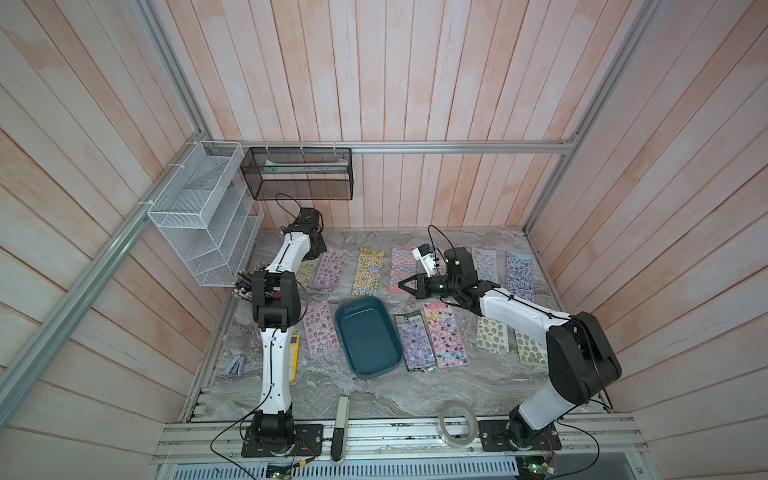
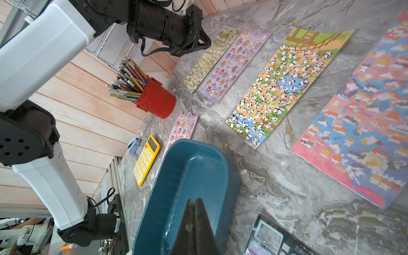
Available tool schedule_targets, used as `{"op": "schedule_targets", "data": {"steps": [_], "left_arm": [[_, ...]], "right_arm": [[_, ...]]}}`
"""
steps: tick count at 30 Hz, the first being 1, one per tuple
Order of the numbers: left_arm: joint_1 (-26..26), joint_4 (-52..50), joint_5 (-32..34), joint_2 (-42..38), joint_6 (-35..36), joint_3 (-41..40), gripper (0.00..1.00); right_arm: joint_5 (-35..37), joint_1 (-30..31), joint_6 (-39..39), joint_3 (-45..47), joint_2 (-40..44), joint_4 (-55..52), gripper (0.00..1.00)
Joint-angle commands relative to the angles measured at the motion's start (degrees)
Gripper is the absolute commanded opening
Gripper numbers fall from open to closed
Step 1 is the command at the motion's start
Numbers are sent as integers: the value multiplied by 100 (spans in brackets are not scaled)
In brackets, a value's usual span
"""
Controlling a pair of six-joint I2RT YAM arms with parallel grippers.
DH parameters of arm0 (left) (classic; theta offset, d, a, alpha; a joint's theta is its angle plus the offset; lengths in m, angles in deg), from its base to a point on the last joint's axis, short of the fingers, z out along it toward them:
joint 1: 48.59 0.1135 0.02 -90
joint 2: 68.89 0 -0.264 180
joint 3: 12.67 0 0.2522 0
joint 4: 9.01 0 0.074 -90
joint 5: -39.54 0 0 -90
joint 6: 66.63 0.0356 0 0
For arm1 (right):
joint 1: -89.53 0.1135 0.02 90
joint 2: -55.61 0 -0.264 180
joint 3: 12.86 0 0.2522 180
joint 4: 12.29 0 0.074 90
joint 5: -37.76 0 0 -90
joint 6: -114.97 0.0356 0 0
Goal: Take the stickers out of the storage box
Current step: Move the sticker to the center of the board.
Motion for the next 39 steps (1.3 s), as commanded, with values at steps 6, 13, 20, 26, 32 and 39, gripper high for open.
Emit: {"op": "schedule_targets", "data": {"steps": [6, 13, 20, 26, 32, 39], "left_arm": [[76, -299, 275, 746, 146, 779, 0], [223, -322, 423, 860, 123, 780, 0], [351, -285, 436, 913, 100, 786, 0], [305, -299, 326, 858, 107, 728, 0], [101, -372, 501, 700, 294, 700, 0], [-98, -323, 705, 34, 360, 308, 7]], "right_arm": [[120, -21, -16, -174, -198, -75, 0], [110, -21, -65, -278, -326, -169, 0], [230, -21, -197, -333, -299, -301, 0], [312, -22, -277, -411, -326, -405, 0], [331, -23, -320, -387, -284, -436, 0], [296, -30, -260, -240, -146, -347, 0]]}}
